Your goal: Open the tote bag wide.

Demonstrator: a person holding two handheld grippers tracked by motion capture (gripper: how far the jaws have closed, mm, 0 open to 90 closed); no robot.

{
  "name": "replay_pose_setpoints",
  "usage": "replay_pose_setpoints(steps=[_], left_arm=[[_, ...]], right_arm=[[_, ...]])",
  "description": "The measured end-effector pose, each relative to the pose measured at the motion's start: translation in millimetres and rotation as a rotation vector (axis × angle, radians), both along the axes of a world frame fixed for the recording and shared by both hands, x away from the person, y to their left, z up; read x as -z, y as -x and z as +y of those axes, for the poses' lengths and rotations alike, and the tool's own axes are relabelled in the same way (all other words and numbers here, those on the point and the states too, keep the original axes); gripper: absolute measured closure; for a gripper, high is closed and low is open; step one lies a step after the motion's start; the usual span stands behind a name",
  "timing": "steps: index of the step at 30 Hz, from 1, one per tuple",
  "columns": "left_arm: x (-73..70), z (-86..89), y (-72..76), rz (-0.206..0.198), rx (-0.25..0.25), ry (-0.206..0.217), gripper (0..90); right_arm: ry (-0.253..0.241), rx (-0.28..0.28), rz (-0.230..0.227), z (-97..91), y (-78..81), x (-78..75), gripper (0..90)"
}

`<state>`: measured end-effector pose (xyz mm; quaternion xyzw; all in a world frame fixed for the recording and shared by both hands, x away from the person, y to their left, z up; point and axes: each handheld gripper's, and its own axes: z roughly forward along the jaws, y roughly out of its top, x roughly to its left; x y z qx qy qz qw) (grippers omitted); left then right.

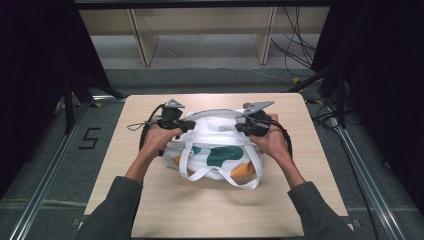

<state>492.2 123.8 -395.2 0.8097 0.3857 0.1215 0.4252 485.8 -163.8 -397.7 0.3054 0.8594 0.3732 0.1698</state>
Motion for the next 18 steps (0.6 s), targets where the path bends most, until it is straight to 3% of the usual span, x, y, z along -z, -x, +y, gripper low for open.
replay_pose_setpoints(steps=[2,4,5,7,10,12,14,15,16,18], left_arm=[[2.3,-12.4,-1.9,0.026,0.039,0.013,86.4],[7.0,-23.8,-4.6,0.050,0.072,-0.017,86.3],[12.1,-32.7,-10.1,0.059,0.073,-0.052,85.8],[14.6,-35.6,-13.8,0.068,0.063,-0.054,85.8],[24.1,-43.8,-28.3,0.099,0.045,-0.080,87.7],[27.1,-48.2,-37.4,0.112,0.025,-0.098,88.6],[26.9,-49.5,-43.1,0.112,0.012,-0.126,88.6],[26.5,-50.5,-46.3,0.109,-0.004,-0.151,88.9],[26.9,-51.4,-49.6,0.091,-0.029,-0.178,89.1],[29.1,-50.8,-56.4,0.109,-0.049,-0.185,89.1]], right_arm=[[0.012,-0.009,-0.003,3.5,-4.2,3.0,90.0],[0.020,-0.016,0.041,9.1,-10.3,7.7,90.0],[0.041,-0.054,0.041,14.5,-15.9,14.6,90.0],[0.063,-0.069,0.053,16.1,-15.2,16.3,90.0],[0.073,-0.092,0.132,16.4,-2.3,15.4,90.0],[0.066,-0.133,0.157,14.6,9.3,14.4,90.0],[0.055,-0.210,0.181,14.9,23.5,17.6,90.0],[0.073,-0.242,0.220,15.2,32.5,19.4,90.0],[0.128,-0.295,0.226,19.9,48.5,28.5,90.0],[0.146,-0.294,0.235,22.6,56.9,33.5,90.0]])
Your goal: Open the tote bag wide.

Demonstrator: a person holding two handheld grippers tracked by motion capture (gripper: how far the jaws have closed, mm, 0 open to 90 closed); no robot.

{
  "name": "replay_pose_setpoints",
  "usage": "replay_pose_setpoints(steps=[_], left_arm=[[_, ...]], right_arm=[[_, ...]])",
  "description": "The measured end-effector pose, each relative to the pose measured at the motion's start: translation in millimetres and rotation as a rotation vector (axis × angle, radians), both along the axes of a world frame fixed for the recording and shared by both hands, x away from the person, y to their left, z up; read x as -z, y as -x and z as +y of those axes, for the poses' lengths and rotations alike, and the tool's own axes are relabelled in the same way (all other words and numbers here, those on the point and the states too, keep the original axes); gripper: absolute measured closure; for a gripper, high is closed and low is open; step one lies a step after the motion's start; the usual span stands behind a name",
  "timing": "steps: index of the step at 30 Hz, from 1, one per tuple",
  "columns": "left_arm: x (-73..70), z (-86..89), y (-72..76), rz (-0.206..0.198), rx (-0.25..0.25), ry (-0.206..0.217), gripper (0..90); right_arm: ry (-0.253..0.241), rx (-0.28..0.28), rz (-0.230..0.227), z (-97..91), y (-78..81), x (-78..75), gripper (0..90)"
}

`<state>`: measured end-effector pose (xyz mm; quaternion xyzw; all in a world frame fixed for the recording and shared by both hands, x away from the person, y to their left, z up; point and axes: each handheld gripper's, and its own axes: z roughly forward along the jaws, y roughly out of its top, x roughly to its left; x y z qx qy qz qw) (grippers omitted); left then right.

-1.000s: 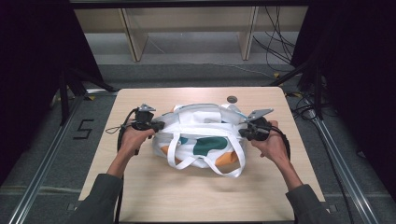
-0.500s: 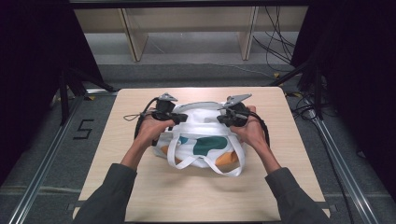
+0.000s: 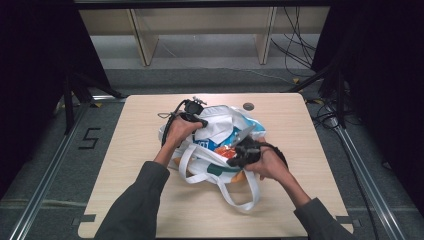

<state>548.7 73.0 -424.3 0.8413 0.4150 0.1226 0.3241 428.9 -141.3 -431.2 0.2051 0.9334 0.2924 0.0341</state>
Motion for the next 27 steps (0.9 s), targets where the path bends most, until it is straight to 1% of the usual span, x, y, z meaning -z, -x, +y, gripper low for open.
replay_pose_setpoints(steps=[1,2,3,4,5,6,7,8,9,10,11,12,13,14,15,16,17,18,19,20,21,22,23,24,25,26,27], left_arm=[[1.7,-0.6,-2.3,0.006,-0.018,-0.002,89.1],[2.4,-1.3,-2.8,0.004,-0.021,0.000,89.1],[2.0,-2.1,-2.2,0.000,-0.015,-0.006,89.1],[0.7,-2.3,-0.3,-0.008,-0.008,-0.014,89.1],[-0.7,-1.8,1.4,-0.018,-0.001,-0.015,89.0],[-2.4,-0.4,3.1,-0.019,0.011,-0.012,88.4],[-4.6,1.7,5.4,-0.027,0.021,-0.011,88.1],[-6.4,3.7,8.9,-0.040,0.023,0.001,87.9],[-7.9,6.5,12.1,-0.043,0.035,0.022,87.8],[-9.1,9.3,16.2,-0.048,0.045,0.046,87.8],[-10.6,12.3,20.7,-0.049,0.063,0.050,87.8],[-11.2,14.9,25.7,-0.059,0.073,0.056,87.7],[-12.6,18.0,31.0,-0.054,0.085,0.062,87.4],[-12.7,20.1,37.0,-0.061,0.089,0.071,87.1],[-13.2,22.8,42.1,-0.053,0.112,0.066,86.8],[-12.6,24.4,47.4,-0.057,0.121,0.062,86.4],[-12.7,26.6,51.9,-0.049,0.138,0.045,86.1],[-11.6,28.4,56.0,-0.043,0.145,0.037,85.8],[-9.9,29.9,59.4,-0.036,0.159,0.030,85.8],[-7.4,30.8,62.6,-0.031,0.168,0.022,85.9],[-5.5,32.0,65.2,-0.020,0.187,-0.001,85.9],[-2.1,32.6,67.8,-0.009,0.204,-0.015,85.9],[-0.1,35.0,69.5,0.007,0.239,-0.051,86.3],[3.4,35.8,72.5,0.023,0.245,-0.055,86.8],[6.5,37.6,75.2,0.023,0.263,-0.063,87.8],[9.0,39.4,78.4,0.020,0.265,-0.059,88.4],[10.0,42.8,80.3,0.021,0.273,-0.063,88.5]], right_arm=[[0.006,-0.013,0.003,2.1,6.6,5.4,90.0],[0.007,-0.012,0.010,3.0,14.8,11.2,90.0],[0.004,-0.019,0.016,2.3,17.9,13.4,90.0],[-0.009,-0.034,0.024,1.7,19.4,15.9,90.0],[-0.009,-0.027,0.026,1.3,19.7,17.4,90.0],[-0.019,-0.045,0.023,1.0,18.2,17.4,90.0],[-0.014,-0.033,0.027,0.5,18.4,14.1,90.0],[-0.028,-0.029,0.000,-0.1,17.4,10.5,90.0],[-0.042,-0.036,-0.029,-1.8,15.0,5.2,90.0],[-0.066,-0.023,-0.064,-3.5,13.2,-1.2,90.0],[-0.094,0.007,-0.094,-4.9,12.4,-8.4,90.0],[-0.113,0.033,-0.124,-5.9,10.9,-16.4,90.0],[-0.128,0.063,-0.152,-7.0,7.9,-24.8,90.0],[-0.138,0.073,-0.196,-7.6,2.3,-32.8,90.0],[-0.144,0.093,-0.222,-6.8,-3.4,-39.7,90.0],[-0.142,0.109,-0.241,-4.1,-10.2,-44.3,90.0],[-0.140,0.112,-0.245,-0.8,-17.8,-47.4,90.0],[-0.133,0.131,-0.246,3.9,-25.8,-48.6,89.8],[-0.114,0.135,-0.247,9.4,-34.5,-48.4,89.8],[-0.089,0.142,-0.237,15.2,-42.5,-47.5,89.9],[-0.070,0.147,-0.230,22.4,-49.8,-44.0,89.8],[-0.043,0.128,-0.233,28.4,-58.5,-40.5,89.8],[-0.020,0.125,-0.232,34.3,-65.1,-36.3,89.9],[0.029,0.118,-0.247,39.6,-69.9,-32.7,89.9],[0.075,0.120,-0.229,45.2,-72.7,-28.5,90.0],[0.129,0.115,-0.258,49.5,-77.4,-23.5,90.0],[0.178,0.132,-0.266,52.7,-80.8,-17.9,90.0]])
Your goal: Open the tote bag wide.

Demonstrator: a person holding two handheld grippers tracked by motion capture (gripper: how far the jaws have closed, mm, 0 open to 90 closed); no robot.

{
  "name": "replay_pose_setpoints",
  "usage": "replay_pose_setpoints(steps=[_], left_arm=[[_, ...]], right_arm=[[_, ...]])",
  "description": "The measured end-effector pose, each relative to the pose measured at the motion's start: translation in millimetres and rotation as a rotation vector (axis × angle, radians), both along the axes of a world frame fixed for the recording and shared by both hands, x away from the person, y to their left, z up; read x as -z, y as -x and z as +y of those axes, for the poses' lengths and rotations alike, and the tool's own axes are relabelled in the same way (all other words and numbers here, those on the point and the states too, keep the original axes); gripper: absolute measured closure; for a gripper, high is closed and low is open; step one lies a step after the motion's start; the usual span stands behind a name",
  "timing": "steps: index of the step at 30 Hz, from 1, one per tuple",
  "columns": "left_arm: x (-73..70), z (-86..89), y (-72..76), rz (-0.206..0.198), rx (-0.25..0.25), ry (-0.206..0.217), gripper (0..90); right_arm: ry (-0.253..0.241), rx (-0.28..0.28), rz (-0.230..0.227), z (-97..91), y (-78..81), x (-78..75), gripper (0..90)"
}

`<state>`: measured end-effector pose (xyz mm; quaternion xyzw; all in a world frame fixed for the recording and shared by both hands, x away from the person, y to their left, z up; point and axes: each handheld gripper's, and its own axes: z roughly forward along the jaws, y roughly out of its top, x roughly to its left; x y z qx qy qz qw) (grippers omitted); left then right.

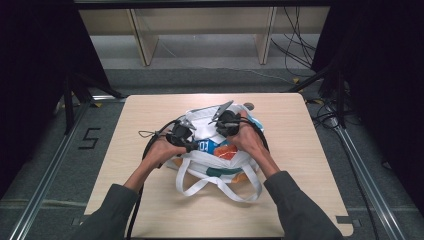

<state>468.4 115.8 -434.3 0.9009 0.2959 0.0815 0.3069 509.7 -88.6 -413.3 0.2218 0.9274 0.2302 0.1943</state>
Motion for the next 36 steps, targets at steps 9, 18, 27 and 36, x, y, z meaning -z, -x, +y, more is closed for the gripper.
replay_pose_setpoints(steps=[9,18,27,36], left_arm=[[10.4,4.9,16.6,0.018,0.038,-0.013,89.2],[-6.3,-1.7,4.8,-0.037,-0.008,0.048,84.3],[-22.1,-51.4,-41.3,-0.057,-0.057,0.040,85.8],[-12.7,-54.9,-77.3,-0.065,-0.188,-0.092,89.1]], right_arm=[[0.084,0.208,-0.026,-11.8,-44.3,21.0,90.0],[-0.023,0.210,0.003,-18.6,-42.2,5.6,90.0],[-0.203,0.088,0.024,-56.7,10.5,-15.4,90.0],[-0.102,0.005,0.123,-94.3,65.2,3.3,90.0]])
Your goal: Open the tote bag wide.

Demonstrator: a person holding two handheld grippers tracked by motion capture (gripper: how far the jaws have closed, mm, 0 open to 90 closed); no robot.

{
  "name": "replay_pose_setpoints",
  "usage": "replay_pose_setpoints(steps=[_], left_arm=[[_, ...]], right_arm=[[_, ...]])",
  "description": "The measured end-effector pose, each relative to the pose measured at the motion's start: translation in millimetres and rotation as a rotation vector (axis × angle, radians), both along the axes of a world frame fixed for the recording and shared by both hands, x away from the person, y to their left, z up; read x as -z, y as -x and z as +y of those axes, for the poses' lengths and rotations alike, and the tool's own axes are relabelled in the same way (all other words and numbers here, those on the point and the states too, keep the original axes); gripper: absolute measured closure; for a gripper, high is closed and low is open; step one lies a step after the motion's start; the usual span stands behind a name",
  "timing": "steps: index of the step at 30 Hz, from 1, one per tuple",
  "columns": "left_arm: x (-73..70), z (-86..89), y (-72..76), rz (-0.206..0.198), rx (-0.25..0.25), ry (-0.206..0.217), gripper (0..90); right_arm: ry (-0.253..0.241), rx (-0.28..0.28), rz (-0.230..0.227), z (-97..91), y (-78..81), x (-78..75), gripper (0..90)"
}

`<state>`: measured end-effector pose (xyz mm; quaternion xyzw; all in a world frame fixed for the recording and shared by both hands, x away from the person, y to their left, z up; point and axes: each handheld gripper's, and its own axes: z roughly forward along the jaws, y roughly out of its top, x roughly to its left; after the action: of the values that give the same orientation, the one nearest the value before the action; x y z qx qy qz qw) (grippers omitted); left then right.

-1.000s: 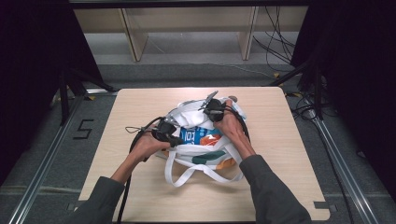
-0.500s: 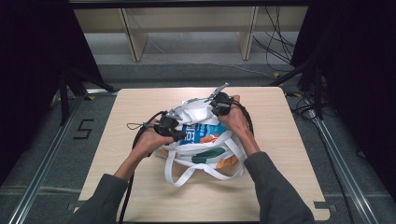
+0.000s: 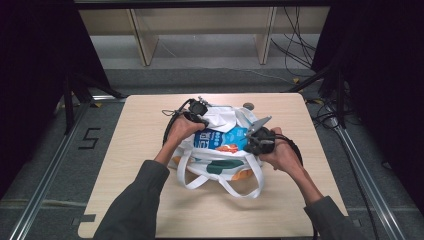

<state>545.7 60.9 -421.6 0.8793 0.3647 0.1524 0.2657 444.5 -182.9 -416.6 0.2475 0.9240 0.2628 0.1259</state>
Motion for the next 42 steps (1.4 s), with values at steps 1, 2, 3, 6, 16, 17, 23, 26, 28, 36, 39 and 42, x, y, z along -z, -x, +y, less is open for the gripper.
replay_pose_setpoints(steps=[1,2,3,6,16,17,23,26,28,36,39,42], left_arm=[[2.2,-1.5,-0.5,-0.006,0.001,-0.020,89.2],[3.5,-2.1,-1.0,-0.009,-0.002,-0.027,89.3],[3.8,-1.1,-2.3,-0.006,-0.007,-0.026,89.2],[7.8,6.4,-5.0,-0.003,-0.049,-0.025,89.4],[-9.2,25.9,32.2,-0.023,0.055,0.027,84.4],[-8.3,28.2,33.7,-0.004,0.066,0.039,84.3],[8.3,34.6,32.1,0.032,0.055,-0.041,86.2],[12.3,39.5,32.0,0.045,0.059,-0.064,86.9],[11.3,44.3,31.9,0.059,0.045,-0.076,89.0],[8.9,37.9,36.4,0.044,0.059,-0.180,89.0],[5.2,42.1,45.7,0.032,0.092,-0.187,89.1],[-0.1,49.7,57.4,0.043,0.127,-0.160,89.3]], right_arm=[[0.004,-0.015,0.014,-1.9,5.8,3.4,90.0],[0.017,-0.023,0.038,-4.3,10.9,6.2,90.0],[0.015,-0.028,0.037,-6.0,14.6,11.2,90.0],[0.042,-0.031,0.044,-7.0,20.4,25.0,90.0],[-0.144,0.013,-0.139,-7.6,30.2,-13.3,87.2],[-0.161,0.007,-0.146,-2.4,31.3,-16.4,87.3],[-0.092,-0.059,-0.076,41.0,20.9,-3.4,90.0],[-0.050,-0.151,-0.018,54.2,24.7,9.6,90.0],[-0.004,-0.202,0.032,59.4,33.4,20.7,90.0],[0.070,-0.258,0.094,69.4,50.5,34.8,90.0],[-0.026,-0.221,0.038,58.7,45.2,19.3,90.0],[-0.151,-0.128,-0.057,42.9,31.0,-1.0,90.0]])
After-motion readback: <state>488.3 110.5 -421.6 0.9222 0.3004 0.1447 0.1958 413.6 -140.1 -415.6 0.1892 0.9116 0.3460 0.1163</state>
